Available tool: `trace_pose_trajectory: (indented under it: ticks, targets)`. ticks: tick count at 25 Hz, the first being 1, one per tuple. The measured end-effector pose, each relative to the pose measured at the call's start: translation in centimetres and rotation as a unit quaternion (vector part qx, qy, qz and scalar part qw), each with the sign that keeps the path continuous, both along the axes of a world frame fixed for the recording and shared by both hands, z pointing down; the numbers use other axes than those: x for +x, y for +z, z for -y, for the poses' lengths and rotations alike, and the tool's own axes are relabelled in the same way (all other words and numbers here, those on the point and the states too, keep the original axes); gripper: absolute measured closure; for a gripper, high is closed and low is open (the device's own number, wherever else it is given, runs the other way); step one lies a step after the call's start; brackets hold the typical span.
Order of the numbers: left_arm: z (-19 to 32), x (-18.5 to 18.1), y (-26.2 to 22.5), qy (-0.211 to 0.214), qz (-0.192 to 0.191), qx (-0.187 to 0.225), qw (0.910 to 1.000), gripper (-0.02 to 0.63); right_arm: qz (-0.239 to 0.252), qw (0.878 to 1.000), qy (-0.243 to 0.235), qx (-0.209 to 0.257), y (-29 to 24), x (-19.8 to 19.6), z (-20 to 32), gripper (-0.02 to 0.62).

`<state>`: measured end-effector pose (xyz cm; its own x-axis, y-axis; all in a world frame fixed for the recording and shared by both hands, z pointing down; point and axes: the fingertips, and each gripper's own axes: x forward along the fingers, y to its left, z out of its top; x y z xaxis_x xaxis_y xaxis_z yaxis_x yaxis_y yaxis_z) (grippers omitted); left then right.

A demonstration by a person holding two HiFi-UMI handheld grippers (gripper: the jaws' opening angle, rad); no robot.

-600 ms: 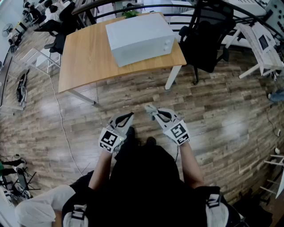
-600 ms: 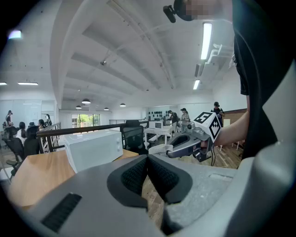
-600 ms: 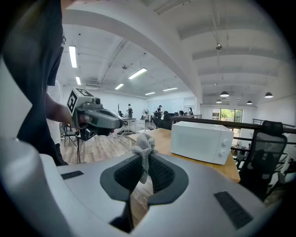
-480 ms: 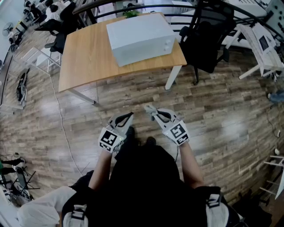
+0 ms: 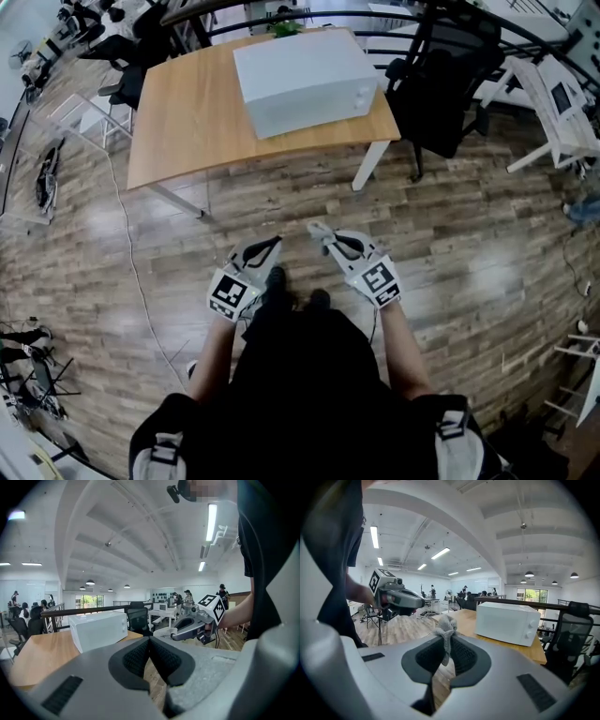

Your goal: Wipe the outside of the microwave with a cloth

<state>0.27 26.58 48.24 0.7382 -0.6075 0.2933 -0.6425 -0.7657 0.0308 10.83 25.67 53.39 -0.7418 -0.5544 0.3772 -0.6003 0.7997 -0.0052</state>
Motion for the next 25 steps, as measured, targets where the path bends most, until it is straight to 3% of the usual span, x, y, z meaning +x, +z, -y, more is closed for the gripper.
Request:
trace_pose_trajectory:
  ticks: [9, 25]
  targets:
    - [0.3, -2.9, 1.2, 0.004, -0.006, -0.014, 0.9999, 0.603, -0.017, 1.000, 0.004, 0.001, 0.4, -2.4, 0.7, 0.568]
    - [4.9, -8.9, 0.6, 0.035, -0.016, 0.008, 0.9992, 0.603, -0.032, 0.998, 0.050, 0.007, 0.2, -7.6, 3.9, 0.566]
